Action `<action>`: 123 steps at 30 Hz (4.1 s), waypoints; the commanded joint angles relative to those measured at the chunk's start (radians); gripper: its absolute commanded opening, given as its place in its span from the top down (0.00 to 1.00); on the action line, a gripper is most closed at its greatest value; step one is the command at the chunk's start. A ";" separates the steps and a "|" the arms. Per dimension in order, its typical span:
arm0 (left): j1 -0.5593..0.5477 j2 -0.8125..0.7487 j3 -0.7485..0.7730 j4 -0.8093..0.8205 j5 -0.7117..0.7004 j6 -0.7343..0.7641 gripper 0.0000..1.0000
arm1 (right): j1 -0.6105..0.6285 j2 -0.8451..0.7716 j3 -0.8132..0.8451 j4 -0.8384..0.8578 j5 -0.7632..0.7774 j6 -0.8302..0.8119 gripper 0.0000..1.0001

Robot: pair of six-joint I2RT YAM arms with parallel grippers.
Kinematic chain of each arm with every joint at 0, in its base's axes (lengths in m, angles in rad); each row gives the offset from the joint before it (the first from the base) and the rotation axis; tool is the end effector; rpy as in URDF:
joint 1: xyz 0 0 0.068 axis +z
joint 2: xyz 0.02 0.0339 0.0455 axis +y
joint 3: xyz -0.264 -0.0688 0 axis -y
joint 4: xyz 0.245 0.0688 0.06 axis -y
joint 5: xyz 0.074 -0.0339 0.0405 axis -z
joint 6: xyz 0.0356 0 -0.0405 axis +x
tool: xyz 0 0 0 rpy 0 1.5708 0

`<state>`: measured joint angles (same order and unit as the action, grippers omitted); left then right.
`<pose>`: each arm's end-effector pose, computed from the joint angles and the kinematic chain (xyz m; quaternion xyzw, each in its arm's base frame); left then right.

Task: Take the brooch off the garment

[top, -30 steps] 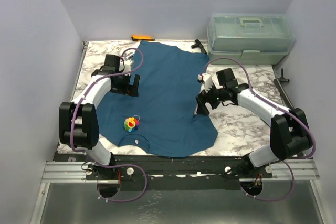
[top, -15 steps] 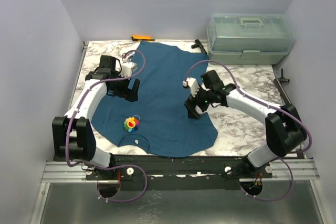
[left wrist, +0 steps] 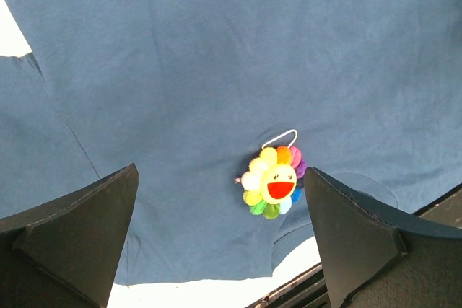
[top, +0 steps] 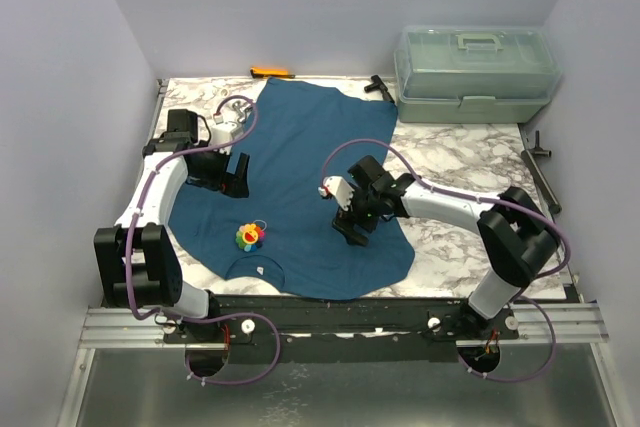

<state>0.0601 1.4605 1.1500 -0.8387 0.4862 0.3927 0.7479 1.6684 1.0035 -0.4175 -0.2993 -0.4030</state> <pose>0.2862 0.0006 0.2619 0.2068 0.9277 -0.1838 0.2507 0.2320 0.2296 0.1769 -0.5524 0.7853 0.1835 0.2107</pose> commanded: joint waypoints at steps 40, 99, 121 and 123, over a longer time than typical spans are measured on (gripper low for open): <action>-0.473 -0.028 -0.190 0.125 0.184 0.505 0.30 | -0.488 -0.192 -0.002 -0.264 -0.374 -0.103 0.31; -1.033 -0.120 -0.482 0.432 -0.158 0.855 0.48 | -0.366 -0.020 -0.006 -0.018 -0.471 0.128 0.35; -0.986 -0.128 -0.477 0.630 -0.206 0.748 0.64 | -0.352 -0.030 0.000 -0.040 -0.482 0.102 0.35; -0.980 -0.130 -0.475 0.643 -0.212 0.735 0.64 | -0.349 -0.030 0.001 -0.046 -0.483 0.099 0.35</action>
<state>-0.9348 1.3521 0.6491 -0.2401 0.2939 1.1767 0.3878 1.6497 0.9791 -0.4427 -0.7719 -0.2825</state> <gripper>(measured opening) 0.364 0.648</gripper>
